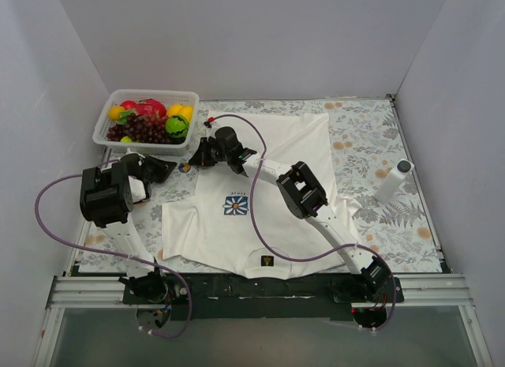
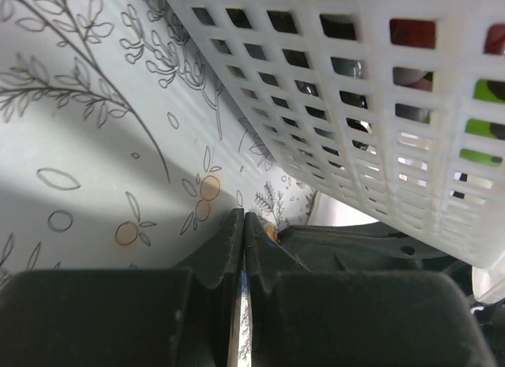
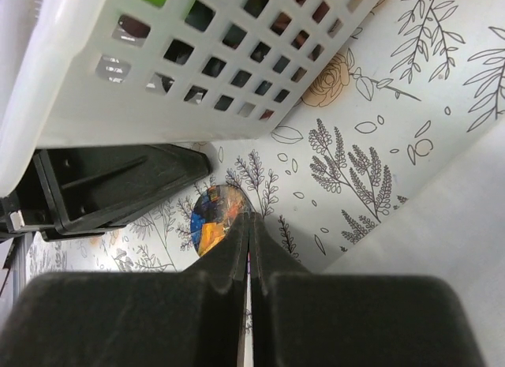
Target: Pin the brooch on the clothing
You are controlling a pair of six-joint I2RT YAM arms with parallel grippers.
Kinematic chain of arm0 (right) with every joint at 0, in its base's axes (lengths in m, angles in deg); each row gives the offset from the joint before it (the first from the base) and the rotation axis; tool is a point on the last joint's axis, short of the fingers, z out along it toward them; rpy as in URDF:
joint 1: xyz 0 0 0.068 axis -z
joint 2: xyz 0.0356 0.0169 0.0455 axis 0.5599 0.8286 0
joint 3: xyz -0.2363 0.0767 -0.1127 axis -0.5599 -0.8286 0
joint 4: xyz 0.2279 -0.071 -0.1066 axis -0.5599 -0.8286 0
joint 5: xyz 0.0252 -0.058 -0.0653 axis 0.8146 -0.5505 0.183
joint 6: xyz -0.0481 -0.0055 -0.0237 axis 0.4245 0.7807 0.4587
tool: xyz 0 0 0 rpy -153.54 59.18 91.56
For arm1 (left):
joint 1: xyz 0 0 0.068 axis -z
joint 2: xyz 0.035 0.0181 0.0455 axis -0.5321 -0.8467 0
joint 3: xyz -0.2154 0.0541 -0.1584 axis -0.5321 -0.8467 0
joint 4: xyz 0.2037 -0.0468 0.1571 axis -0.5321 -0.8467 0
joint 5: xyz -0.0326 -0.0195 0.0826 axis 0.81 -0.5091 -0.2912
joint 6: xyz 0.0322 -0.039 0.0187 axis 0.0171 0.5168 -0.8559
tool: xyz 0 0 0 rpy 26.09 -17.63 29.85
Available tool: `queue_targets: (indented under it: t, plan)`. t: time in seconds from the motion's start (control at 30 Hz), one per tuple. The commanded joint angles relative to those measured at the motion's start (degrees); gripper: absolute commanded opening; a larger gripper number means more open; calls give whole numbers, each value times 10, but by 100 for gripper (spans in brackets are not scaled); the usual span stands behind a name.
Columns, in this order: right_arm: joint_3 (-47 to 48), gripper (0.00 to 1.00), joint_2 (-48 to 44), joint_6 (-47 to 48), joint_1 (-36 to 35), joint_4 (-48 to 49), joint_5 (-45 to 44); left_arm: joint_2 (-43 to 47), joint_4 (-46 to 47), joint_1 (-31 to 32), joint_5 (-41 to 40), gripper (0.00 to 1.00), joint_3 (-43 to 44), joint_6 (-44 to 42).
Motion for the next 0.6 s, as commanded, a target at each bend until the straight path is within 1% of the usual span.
queue_targets:
  t: [0.0,0.07,0.23,0.43,0.5,0.57]
  plan:
    - [3,1,3,4,-6,-17,12,-20,-27,1,39,0,4,-19]
    - [-7,1,-5,6,-6,-17,21,-16,-28,2,54,0,-3,-18]
    - [-39,1,-25,15,-10,-21,35,4,-30,14,55,0,-34,-17]
    - [-56,1,-44,33,-17,-40,51,18,-47,24,57,0,-46,-15]
    - [-76,1,-60,35,-18,-45,56,29,-50,24,56,0,-61,-15]
    - [-116,1,-82,39,-18,-45,68,52,-58,24,51,0,-72,-17]
